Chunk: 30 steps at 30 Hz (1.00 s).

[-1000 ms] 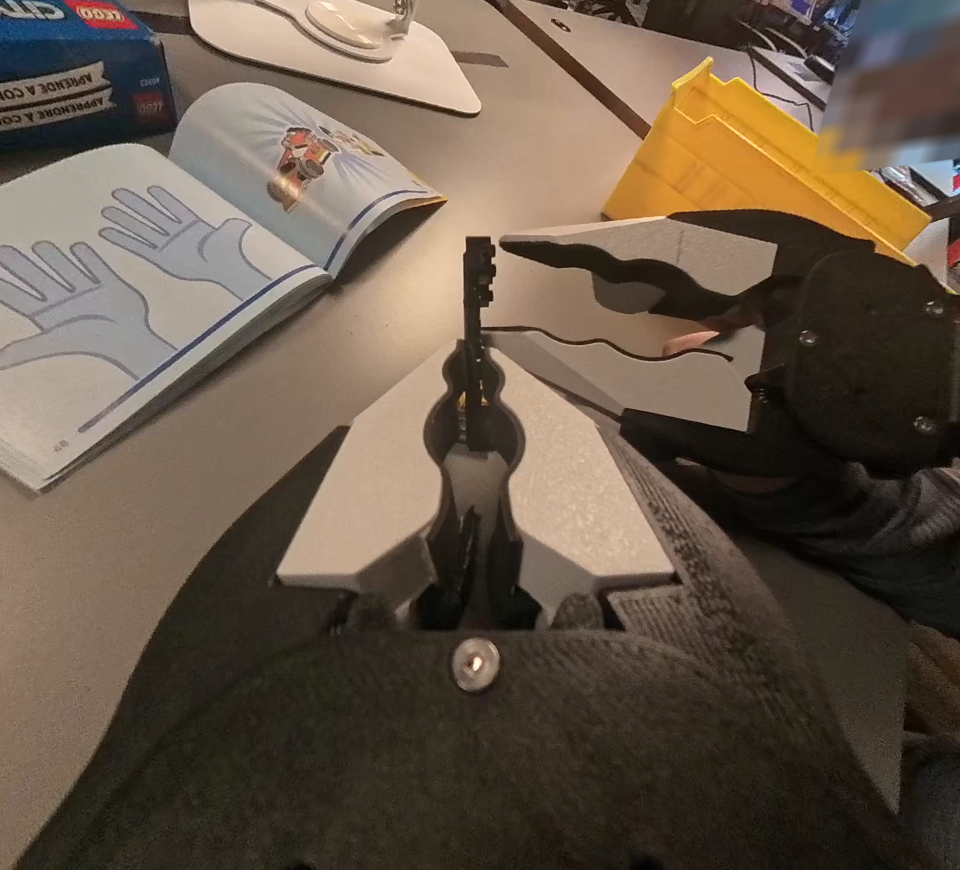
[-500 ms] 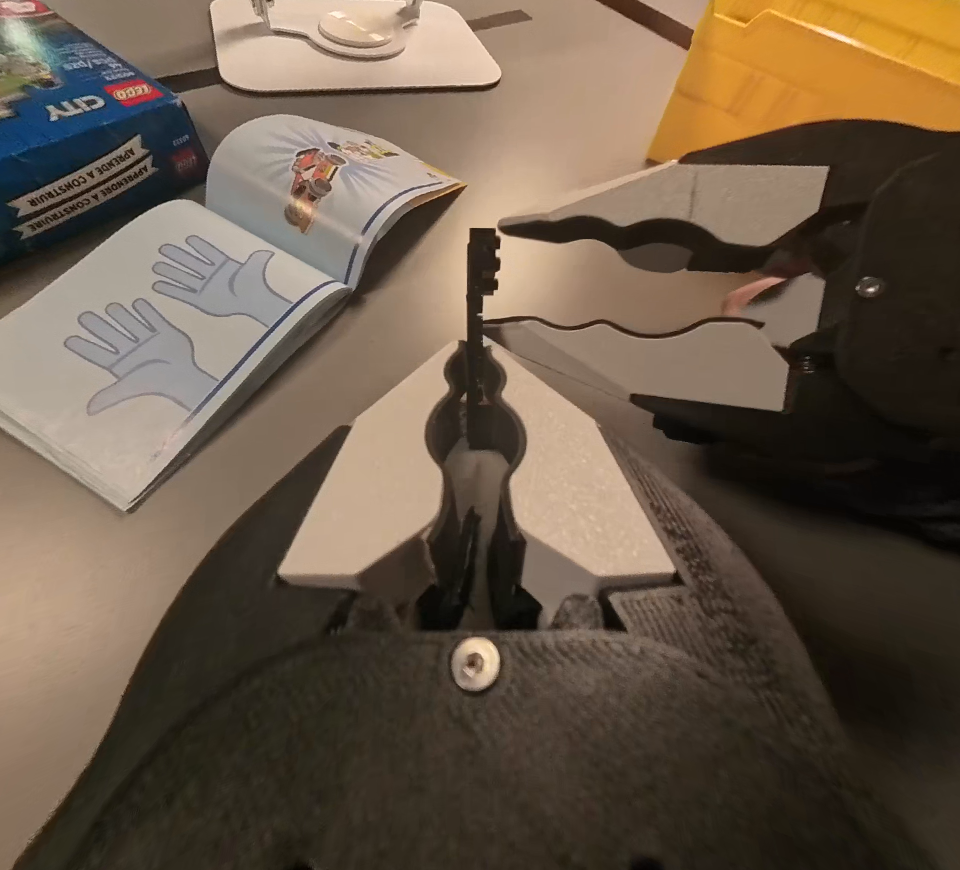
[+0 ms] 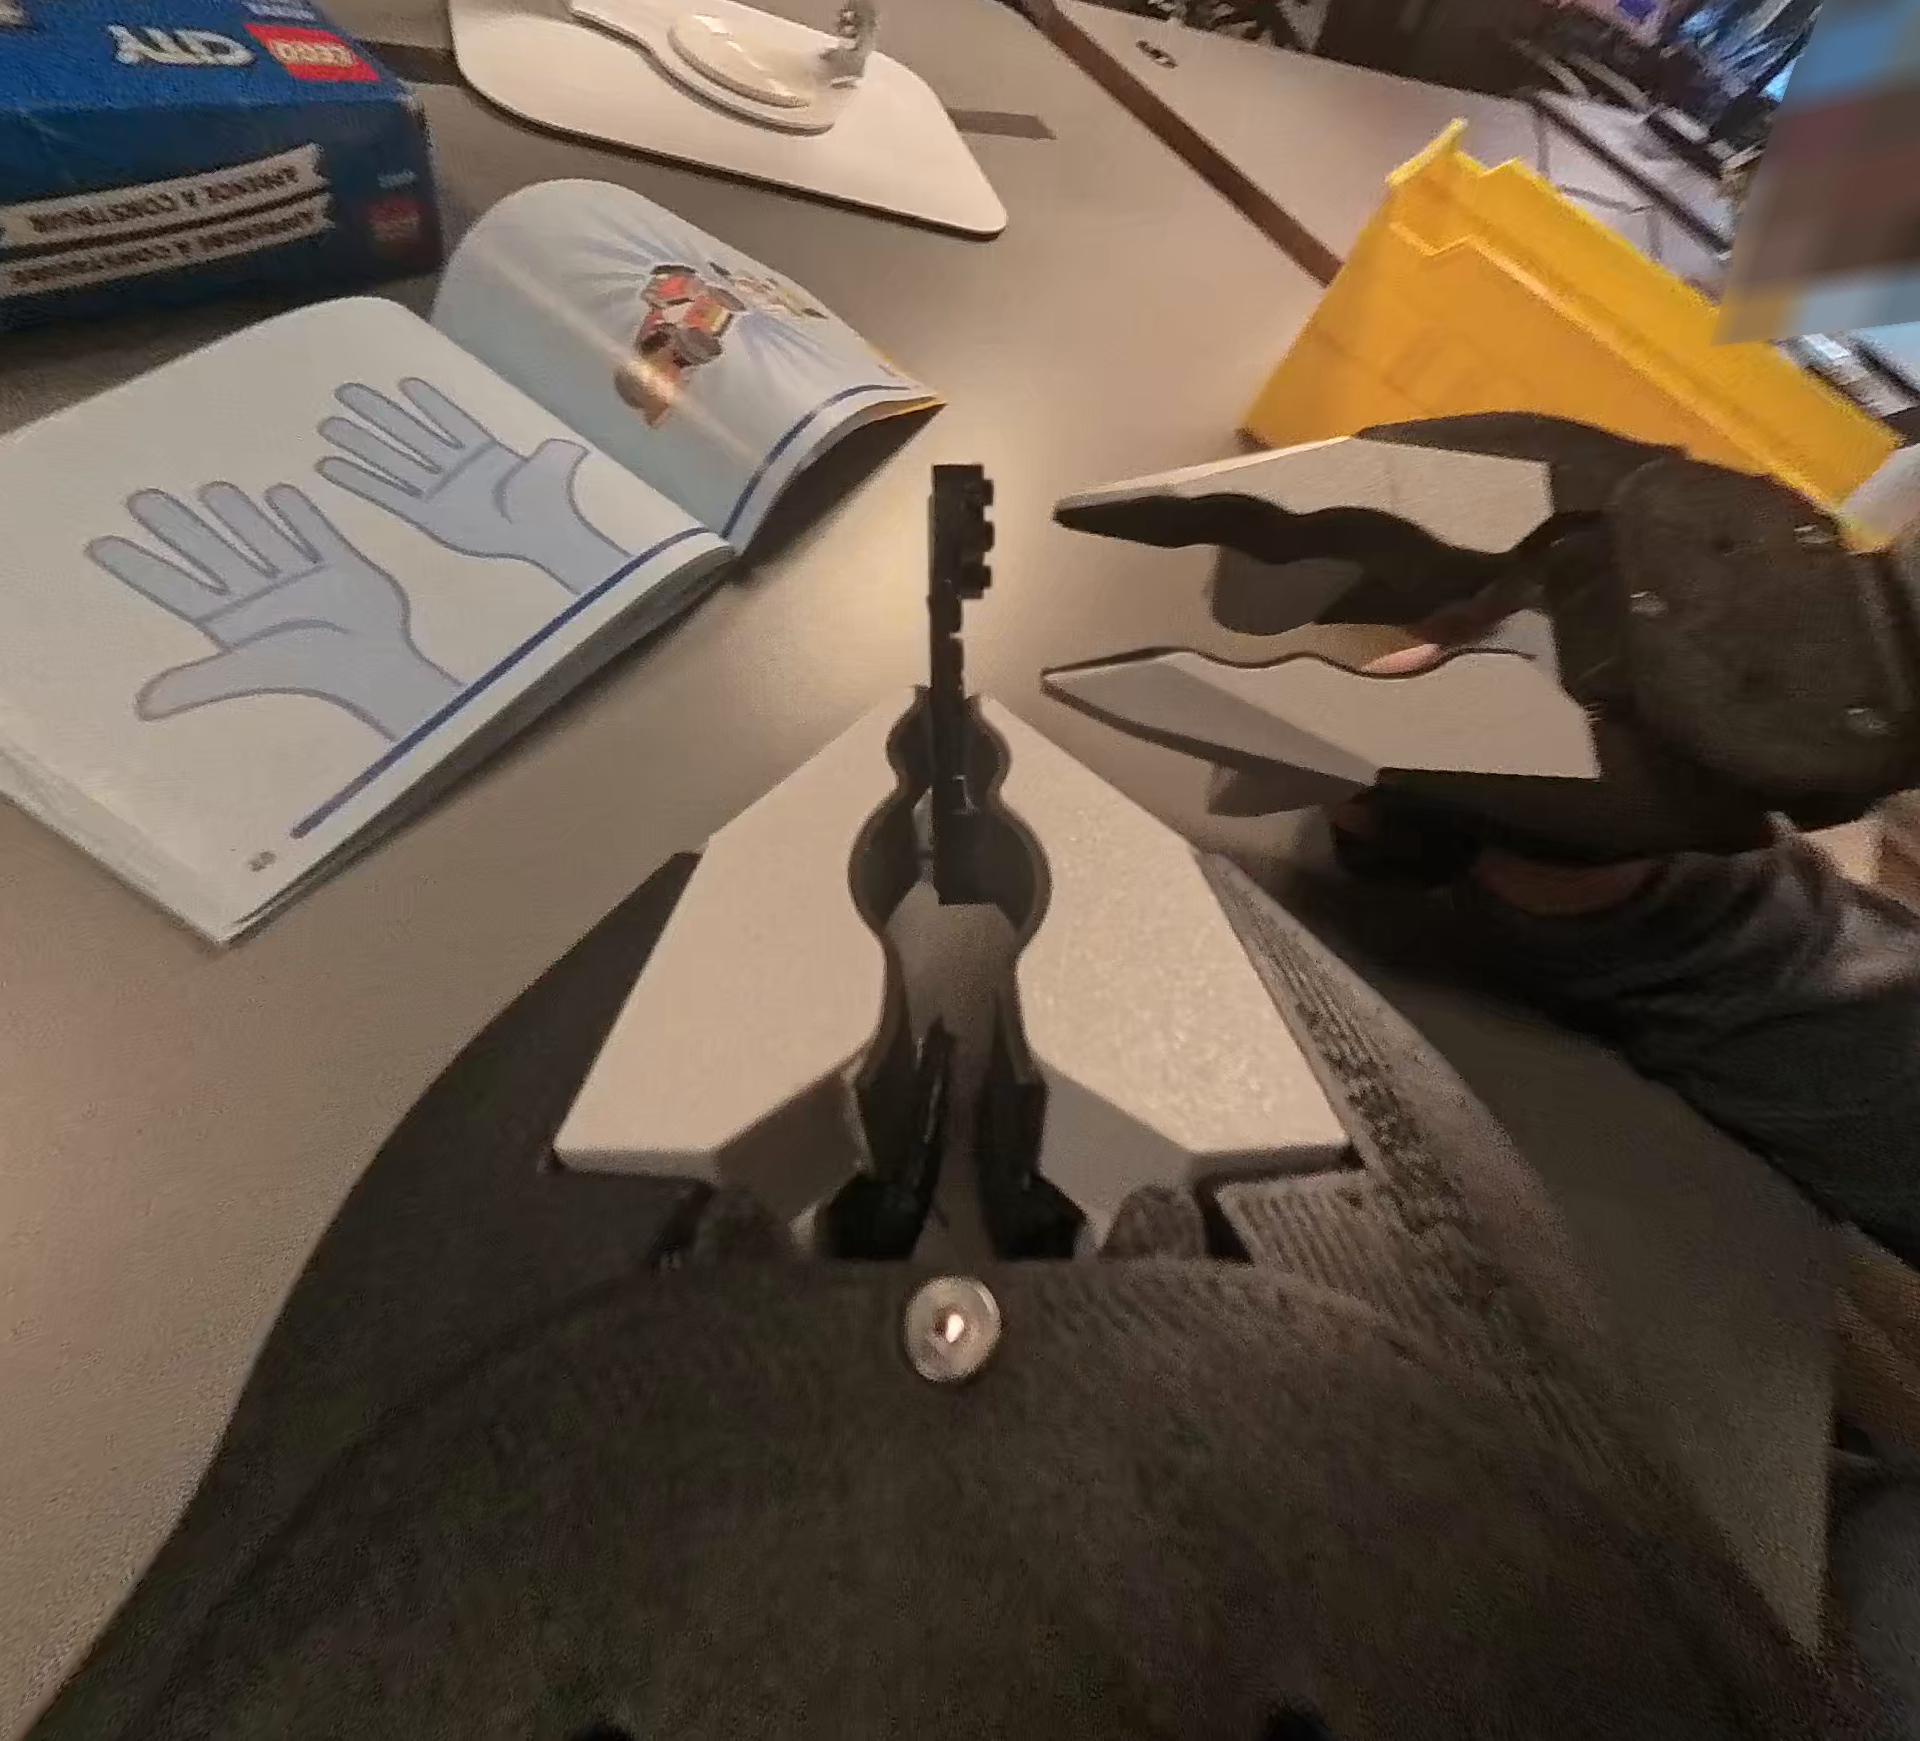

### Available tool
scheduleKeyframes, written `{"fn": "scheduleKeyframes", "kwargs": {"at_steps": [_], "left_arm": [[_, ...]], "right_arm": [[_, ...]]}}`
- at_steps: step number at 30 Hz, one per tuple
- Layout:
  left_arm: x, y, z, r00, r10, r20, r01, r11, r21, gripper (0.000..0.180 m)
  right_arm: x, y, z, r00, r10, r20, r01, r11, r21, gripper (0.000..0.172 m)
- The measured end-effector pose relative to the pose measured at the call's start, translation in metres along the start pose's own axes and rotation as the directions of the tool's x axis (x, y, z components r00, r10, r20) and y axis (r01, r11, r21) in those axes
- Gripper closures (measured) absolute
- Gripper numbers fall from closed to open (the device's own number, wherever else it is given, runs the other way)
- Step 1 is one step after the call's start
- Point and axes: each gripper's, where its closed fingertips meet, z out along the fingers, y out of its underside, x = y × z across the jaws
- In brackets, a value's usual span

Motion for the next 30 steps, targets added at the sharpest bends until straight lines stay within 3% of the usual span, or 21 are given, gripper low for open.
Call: {"fn": "scheduleKeyframes", "kwargs": {"at_steps": [5, 12, 18, 30], "left_arm": [[0.014, 0.001, 0.002, 0.994, -0.053, -0.097, 0.053, 0.999, -0.003, 0.178], [0.019, 0.001, 0.003, 0.981, -0.135, -0.137, 0.134, 0.991, -0.015, 0.178], [0.017, 0.004, 0.004, 0.997, -0.050, -0.064, 0.048, 0.998, -0.035, 0.178], [0.017, -0.005, 0.001, 0.990, -0.108, -0.093, 0.110, 0.994, 0.021, 0.177]], "right_arm": [[0.001, -0.002, -0.001, 0.998, -0.060, -0.018, 0.060, 0.998, 0.009, 0.138], [0.003, -0.004, -0.002, 0.954, -0.279, -0.113, 0.276, 0.960, -0.046, 0.139], [0.005, -0.004, -0.001, 0.941, -0.292, -0.174, 0.282, 0.956, -0.079, 0.135], [0.007, -0.019, -0.002, 0.834, -0.445, -0.326, 0.433, 0.894, -0.111, 0.140]]}}
